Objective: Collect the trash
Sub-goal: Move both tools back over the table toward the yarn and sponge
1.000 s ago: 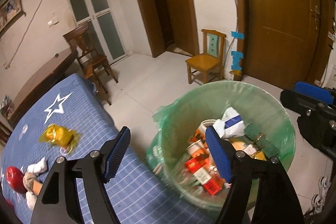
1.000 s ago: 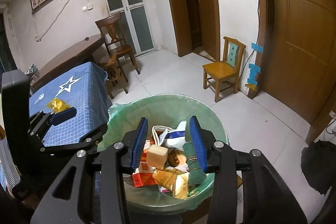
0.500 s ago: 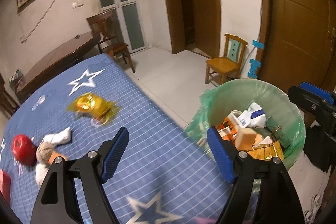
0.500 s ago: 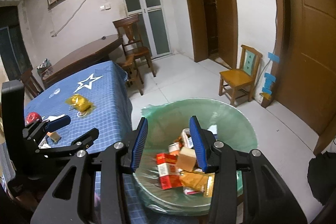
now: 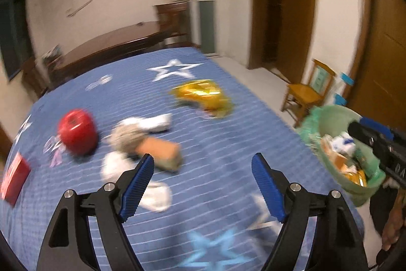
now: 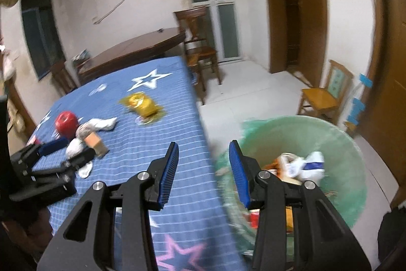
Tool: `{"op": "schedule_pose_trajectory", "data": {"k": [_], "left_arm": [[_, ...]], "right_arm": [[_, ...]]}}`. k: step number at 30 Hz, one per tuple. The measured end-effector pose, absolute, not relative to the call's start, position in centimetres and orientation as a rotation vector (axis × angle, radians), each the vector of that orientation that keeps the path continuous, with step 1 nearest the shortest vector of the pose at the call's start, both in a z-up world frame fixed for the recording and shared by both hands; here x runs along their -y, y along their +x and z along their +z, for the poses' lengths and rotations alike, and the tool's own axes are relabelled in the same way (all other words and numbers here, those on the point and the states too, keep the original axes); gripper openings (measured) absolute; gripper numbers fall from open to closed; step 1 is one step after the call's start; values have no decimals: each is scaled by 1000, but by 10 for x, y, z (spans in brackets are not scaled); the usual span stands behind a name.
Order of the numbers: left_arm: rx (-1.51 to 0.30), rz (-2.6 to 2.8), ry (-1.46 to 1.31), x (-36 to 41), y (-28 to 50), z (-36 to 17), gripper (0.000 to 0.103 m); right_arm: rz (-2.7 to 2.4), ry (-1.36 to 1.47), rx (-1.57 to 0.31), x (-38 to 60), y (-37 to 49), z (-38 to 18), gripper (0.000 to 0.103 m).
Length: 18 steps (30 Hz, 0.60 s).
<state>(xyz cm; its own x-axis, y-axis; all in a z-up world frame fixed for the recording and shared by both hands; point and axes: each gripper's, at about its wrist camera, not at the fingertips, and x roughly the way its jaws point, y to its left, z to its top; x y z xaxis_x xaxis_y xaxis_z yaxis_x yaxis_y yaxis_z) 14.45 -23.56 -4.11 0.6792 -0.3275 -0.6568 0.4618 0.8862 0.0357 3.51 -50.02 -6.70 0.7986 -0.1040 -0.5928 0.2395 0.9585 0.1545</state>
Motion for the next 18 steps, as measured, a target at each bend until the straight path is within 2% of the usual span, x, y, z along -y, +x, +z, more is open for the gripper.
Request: {"op": "schedule_pose_trajectory", "data": {"k": [7, 14, 16, 17, 18], "left_arm": [[-774, -272, 65, 163, 194, -55, 80], [-859, -284, 42, 161, 226, -79, 77], [-900, -277, 39, 163, 232, -89, 65], [-917, -278, 35, 163, 233, -94, 52], [-932, -281, 19, 160, 235, -97, 50]], "right_arm": [[-14, 155, -688, 459, 80, -83, 48], [36, 135, -729, 439, 97, -95, 50], [49, 127, -739, 434, 103, -97, 50], [57, 123, -741, 432, 104, -99, 50], [70, 116, -742, 429, 106, -99, 50]]}}
